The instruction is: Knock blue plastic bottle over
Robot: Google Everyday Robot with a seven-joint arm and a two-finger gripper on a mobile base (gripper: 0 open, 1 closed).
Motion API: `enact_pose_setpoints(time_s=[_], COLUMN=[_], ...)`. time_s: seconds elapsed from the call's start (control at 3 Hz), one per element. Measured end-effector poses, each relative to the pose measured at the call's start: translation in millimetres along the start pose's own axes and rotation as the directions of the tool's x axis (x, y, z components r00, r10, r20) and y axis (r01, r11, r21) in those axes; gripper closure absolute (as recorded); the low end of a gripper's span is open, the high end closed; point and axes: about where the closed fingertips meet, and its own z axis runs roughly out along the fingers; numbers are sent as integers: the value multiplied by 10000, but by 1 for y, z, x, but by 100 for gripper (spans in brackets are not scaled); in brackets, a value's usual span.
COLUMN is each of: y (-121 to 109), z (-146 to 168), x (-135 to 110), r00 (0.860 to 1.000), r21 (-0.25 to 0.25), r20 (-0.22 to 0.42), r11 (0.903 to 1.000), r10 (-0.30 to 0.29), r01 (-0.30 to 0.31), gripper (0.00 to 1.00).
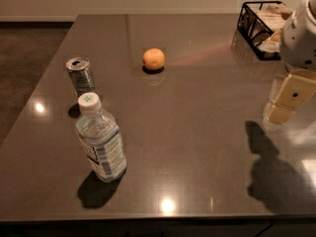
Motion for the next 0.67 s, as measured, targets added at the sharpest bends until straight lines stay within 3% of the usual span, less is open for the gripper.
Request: enact_pose_setpoints(time_s=[0.33, 0.67], y=[0, -3], z=[0, -1], x=[0, -10], r00=[10000, 9992], r21=[2, -306], r20=[1, 384], r11=[10000, 9995], r10=[0, -103], r01=[0, 115], gripper=[0, 0])
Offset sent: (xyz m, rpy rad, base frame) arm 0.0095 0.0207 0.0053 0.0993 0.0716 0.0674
